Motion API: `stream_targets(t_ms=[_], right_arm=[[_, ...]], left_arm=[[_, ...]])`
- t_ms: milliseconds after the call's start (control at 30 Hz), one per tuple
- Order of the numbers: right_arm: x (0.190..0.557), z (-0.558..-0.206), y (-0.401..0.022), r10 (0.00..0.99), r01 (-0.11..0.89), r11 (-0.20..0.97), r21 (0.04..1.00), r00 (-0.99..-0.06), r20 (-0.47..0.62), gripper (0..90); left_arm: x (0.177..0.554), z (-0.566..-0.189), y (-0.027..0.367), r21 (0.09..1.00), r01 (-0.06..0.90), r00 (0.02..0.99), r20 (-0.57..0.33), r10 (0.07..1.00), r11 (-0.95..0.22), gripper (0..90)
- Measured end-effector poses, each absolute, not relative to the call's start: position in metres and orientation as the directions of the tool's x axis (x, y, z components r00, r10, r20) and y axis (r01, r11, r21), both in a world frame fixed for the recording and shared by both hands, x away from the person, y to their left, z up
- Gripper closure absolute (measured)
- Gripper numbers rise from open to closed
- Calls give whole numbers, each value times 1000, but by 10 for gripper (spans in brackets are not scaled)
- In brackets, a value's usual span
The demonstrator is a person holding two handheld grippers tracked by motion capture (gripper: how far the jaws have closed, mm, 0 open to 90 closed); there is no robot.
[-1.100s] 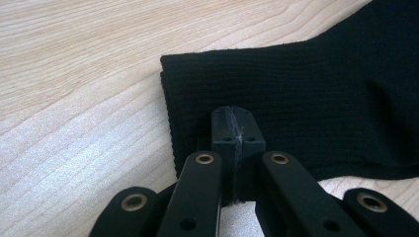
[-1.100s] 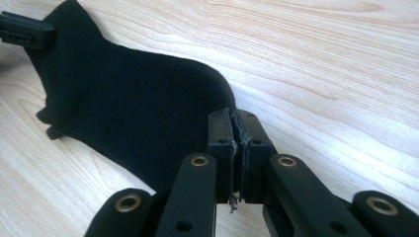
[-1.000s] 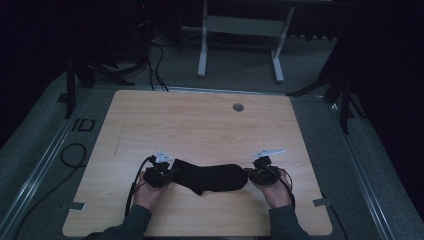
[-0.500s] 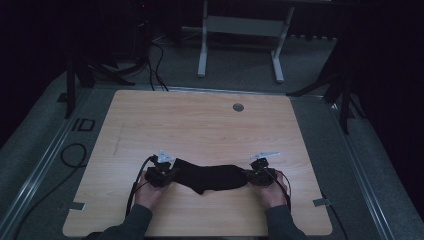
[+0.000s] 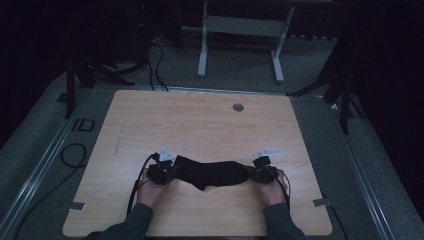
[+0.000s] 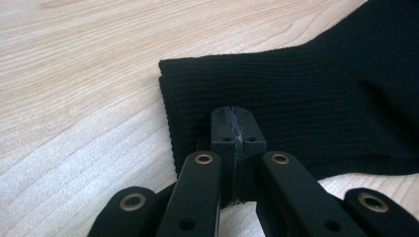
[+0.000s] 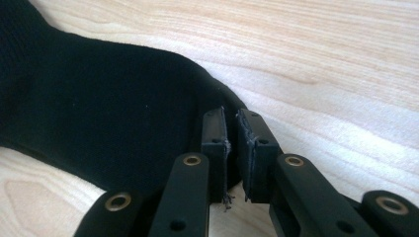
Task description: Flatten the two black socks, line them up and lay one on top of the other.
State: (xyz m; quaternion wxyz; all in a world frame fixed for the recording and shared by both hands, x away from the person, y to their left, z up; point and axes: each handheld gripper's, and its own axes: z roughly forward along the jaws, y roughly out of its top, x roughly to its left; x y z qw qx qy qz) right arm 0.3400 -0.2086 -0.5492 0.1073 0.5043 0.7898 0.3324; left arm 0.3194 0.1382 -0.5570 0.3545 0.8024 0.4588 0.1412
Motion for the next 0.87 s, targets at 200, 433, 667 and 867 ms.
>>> stream_targets(t_ms=[200, 433, 667, 867], right_arm=[[341, -549, -209, 870, 716, 264, 646, -466, 162, 729], [338, -537, -214, 857, 694, 234, 681, -478, 192, 504], [333, -518, -228, 866, 657, 176, 733, -458, 202, 435], [336, -520, -239, 890, 670, 184, 720, -425, 167, 419]], left_arm=[[319, -557, 138, 706, 629, 540, -97, 836, -324, 868], [319, -554, 140, 716, 632, 549, -144, 823, -296, 654], [317, -541, 153, 770, 598, 547, -189, 816, -223, 536], [319, -536, 165, 775, 585, 507, -118, 854, -240, 481]])
